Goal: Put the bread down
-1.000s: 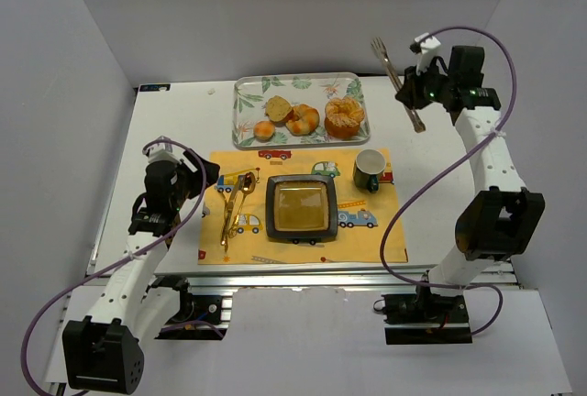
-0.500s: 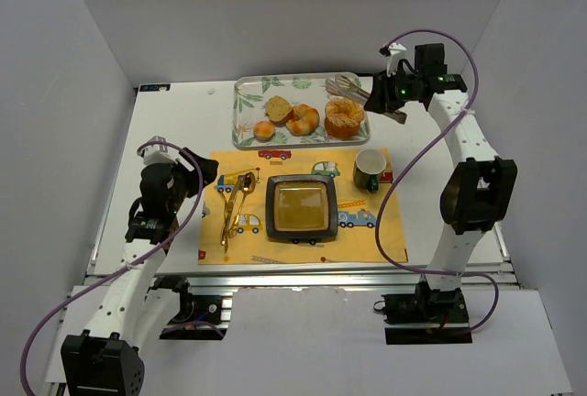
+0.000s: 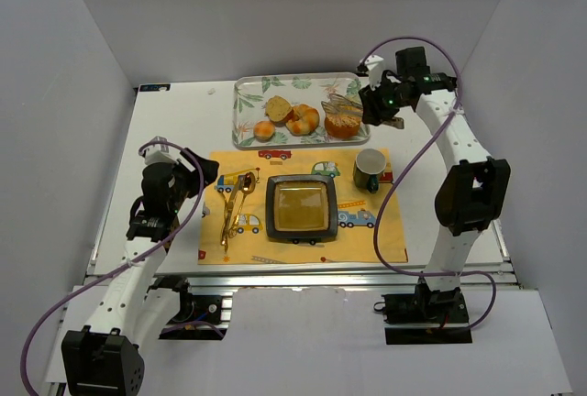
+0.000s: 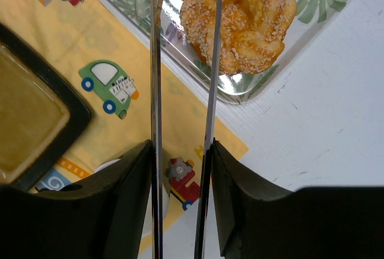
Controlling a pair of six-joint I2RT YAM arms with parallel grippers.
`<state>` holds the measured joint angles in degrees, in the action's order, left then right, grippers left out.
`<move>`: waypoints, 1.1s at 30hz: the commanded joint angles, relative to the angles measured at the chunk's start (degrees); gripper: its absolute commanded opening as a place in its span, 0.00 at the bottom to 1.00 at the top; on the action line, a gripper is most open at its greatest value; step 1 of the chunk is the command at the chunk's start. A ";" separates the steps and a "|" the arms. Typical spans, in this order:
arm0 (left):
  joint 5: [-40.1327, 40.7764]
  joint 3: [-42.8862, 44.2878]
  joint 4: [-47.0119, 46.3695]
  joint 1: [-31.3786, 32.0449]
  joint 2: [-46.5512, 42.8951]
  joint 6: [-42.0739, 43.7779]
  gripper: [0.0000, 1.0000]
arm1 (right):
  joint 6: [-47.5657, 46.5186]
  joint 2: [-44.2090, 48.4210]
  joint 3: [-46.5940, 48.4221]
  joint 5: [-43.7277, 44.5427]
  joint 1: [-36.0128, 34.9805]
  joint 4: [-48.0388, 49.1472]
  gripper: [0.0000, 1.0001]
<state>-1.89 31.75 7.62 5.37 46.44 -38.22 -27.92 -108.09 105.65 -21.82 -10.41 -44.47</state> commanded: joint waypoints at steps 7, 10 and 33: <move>-0.39 -0.72 -0.76 -0.18 -0.82 0.07 0.84 | -6.88 2.19 -0.09 9.78 -2.77 -1.41 0.48; -0.31 -1.16 -0.76 -0.18 -1.43 -0.10 0.84 | -7.50 1.75 0.09 10.40 -3.21 -2.29 0.48; -0.22 -1.60 -0.76 -0.18 -2.31 -0.28 0.84 | -10.75 0.60 -4.30 18.22 -6.90 -0.54 0.44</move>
<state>-1.91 30.44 7.31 5.37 45.47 -38.44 -37.34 -108.12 102.13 -5.30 -16.47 -48.18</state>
